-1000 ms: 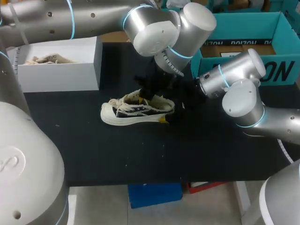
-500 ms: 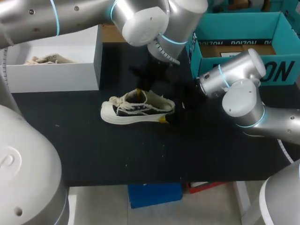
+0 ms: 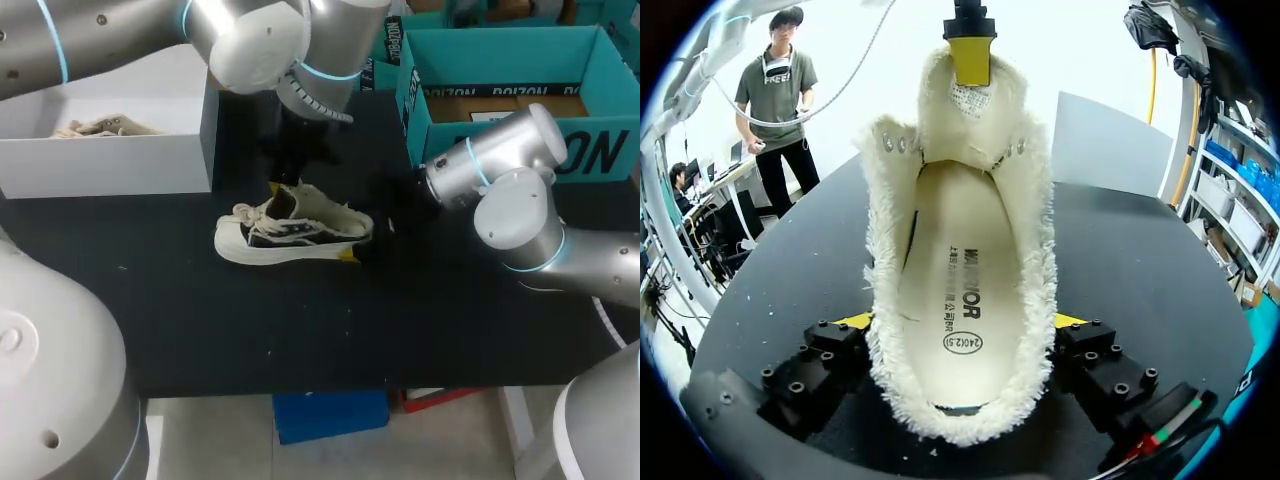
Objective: Take the shoe out of the shoebox, open the shoe tongue, remove and reinsert the insole, then place the shoe into the shoebox
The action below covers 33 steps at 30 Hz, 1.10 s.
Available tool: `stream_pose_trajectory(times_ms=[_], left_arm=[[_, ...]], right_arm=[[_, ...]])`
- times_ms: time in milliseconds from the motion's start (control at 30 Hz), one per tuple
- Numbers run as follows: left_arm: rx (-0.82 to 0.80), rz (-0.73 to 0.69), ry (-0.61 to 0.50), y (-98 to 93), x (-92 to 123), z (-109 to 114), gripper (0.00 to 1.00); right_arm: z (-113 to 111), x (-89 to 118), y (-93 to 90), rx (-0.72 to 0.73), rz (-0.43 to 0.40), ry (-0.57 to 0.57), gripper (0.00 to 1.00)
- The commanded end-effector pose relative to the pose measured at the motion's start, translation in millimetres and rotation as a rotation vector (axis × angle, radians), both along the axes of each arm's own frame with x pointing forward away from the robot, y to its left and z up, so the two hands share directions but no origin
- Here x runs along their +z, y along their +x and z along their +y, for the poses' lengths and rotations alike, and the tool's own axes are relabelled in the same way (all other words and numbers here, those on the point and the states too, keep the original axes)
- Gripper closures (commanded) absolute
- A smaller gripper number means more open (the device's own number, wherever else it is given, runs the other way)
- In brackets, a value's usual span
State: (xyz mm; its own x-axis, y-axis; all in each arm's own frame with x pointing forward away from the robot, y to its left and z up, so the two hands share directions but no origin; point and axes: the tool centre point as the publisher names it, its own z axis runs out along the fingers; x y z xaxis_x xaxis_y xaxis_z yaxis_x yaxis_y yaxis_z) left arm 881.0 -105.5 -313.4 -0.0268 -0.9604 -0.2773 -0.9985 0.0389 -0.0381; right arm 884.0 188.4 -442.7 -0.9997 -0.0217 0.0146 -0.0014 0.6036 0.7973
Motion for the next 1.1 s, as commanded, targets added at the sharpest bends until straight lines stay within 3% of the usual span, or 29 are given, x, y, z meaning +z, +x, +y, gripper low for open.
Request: stream_pose_trajectory(times_ms=[33, 433, 967, 1100], left_arm=[[0.007, -0.016, -0.154, -5.9, 3, 20, 1.00], [0.035, -0.034, -0.295, -16.5, -10, 48, 1.00], [0.085, -0.014, -0.344, -16.3, -40, 63, 1.00], [0.063, 0.002, -0.319, -17.8, -49, 61, 0.90]], right_arm=[[2, -2, 0.1, -0.002, 0.000, -0.002, 1.00], [2, -2, 0.1, -0.002, 0.000, -0.002, 1.00], [2, -2, 0.1, -0.002, 0.000, -0.002, 1.00], [2, -2, 0.1, -0.002, 0.000, -0.002, 1.00]])
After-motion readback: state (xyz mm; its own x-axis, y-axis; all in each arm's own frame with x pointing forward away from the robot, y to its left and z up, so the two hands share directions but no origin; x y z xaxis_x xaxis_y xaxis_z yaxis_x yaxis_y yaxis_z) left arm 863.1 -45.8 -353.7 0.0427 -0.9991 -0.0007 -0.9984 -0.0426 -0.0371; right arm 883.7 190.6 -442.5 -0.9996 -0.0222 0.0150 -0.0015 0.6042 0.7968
